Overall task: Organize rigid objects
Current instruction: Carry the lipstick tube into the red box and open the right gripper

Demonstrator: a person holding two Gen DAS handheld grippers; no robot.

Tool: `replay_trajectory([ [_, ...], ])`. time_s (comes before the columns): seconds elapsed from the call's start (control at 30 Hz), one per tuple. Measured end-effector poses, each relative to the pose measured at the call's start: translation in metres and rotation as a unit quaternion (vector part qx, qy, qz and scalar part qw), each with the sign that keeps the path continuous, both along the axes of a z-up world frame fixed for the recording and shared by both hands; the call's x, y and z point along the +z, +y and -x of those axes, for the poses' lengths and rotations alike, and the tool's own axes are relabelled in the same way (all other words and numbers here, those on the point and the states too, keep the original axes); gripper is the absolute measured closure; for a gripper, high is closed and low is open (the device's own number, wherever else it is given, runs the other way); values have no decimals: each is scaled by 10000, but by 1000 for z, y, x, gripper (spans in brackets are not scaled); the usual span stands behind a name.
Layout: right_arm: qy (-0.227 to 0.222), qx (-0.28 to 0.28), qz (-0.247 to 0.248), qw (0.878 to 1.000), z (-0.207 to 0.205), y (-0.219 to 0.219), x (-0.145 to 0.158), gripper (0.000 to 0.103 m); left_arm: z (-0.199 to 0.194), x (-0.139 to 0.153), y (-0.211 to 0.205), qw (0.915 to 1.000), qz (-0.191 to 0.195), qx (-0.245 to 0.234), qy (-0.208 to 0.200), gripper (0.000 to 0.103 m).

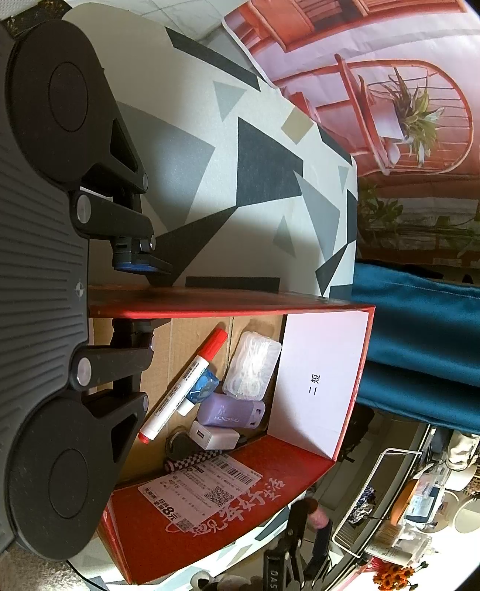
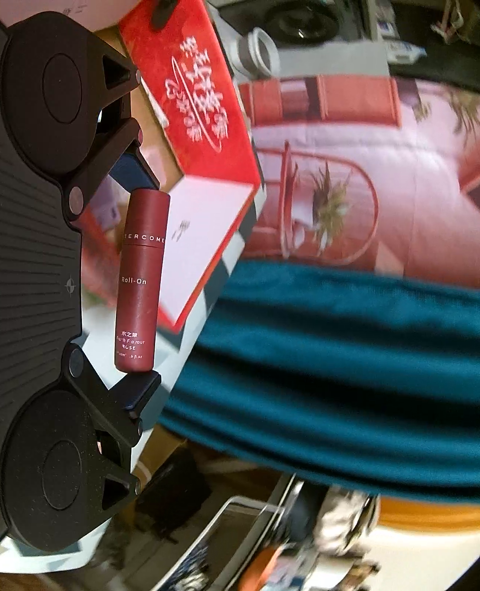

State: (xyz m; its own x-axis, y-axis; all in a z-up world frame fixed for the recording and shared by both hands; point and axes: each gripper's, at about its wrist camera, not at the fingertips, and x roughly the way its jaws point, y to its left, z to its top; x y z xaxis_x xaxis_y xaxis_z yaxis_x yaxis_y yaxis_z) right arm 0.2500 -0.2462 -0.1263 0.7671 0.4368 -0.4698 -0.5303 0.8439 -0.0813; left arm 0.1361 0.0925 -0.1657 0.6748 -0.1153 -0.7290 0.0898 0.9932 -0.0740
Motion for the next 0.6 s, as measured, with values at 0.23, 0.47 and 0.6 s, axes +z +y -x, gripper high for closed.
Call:
replay_trajectory([
  [0.23, 34, 509, 425, 9978, -7, 48, -8, 4, 0, 0, 1, 10000, 36, -18, -1, 80],
  [0.47, 126, 578, 526, 9969, -13, 63, -20, 4, 0, 0, 1, 10000, 49, -52, -5, 80],
  [0.6, 148, 581, 563, 9966, -14, 64, -26, 4, 0, 0, 1, 10000, 49, -54, -4, 80],
])
